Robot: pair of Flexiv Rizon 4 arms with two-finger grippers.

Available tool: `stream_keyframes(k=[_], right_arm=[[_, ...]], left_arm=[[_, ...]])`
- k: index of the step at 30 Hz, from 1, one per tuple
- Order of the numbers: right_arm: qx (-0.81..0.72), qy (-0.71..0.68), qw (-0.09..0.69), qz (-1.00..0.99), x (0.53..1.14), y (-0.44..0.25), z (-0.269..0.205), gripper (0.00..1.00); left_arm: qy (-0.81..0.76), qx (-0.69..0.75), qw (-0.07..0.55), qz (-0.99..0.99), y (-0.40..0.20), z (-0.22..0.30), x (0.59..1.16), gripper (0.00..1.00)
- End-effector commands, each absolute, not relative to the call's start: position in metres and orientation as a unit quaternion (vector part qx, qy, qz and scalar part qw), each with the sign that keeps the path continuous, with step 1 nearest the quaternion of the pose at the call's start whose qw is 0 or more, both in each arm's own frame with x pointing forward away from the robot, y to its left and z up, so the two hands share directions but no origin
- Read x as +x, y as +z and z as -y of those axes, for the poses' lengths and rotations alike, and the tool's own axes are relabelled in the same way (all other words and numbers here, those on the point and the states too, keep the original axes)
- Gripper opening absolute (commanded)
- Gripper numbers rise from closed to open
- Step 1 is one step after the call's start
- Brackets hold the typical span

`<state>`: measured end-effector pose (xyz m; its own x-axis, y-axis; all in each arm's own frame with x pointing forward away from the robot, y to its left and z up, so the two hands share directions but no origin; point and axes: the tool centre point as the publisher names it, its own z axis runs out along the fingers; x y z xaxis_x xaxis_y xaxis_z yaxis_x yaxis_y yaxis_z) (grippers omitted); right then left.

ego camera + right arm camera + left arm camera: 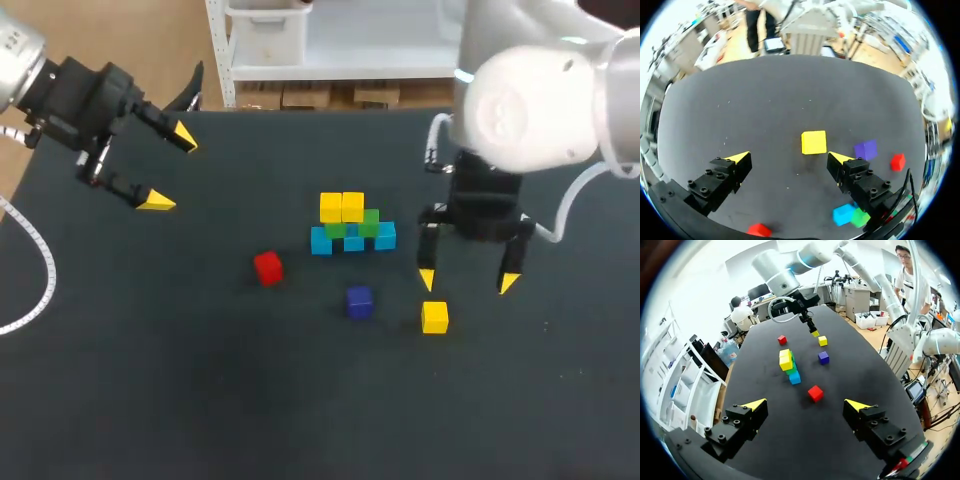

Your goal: Place the blue cubes, place green cubes on the blue cubes, place the yellow cubes on the green cubes, then place the red cubes on the yellow cubes, and place purple cube on the red cubes.

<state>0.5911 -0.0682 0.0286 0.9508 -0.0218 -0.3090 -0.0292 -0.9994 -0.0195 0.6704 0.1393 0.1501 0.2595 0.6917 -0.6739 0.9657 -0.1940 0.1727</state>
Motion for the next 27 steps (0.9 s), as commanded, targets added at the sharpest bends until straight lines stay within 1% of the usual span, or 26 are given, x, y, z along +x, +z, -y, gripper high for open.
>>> stream_keyframes(k=[1,10,16,27], right_arm=[[-0.991,0.074,-0.063,0.097,0.587,0.025,0.058,1.00],[-0.995,0.083,-0.050,0.000,0.591,0.025,0.048,1.00],[-0.991,0.099,-0.028,-0.084,0.597,0.023,0.040,1.00],[-0.991,0.106,-0.010,-0.080,0.594,0.015,0.033,1.00]], left_arm=[[-0.232,0.737,0.296,-0.561,0.149,-0.140,0.670,1.00],[-0.232,0.737,0.296,-0.561,0.149,-0.140,0.670,1.00],[-0.232,0.737,0.296,-0.561,0.149,-0.140,0.670,1.00],[-0.232,0.737,0.296,-0.561,0.149,-0.140,0.670,1.00]])
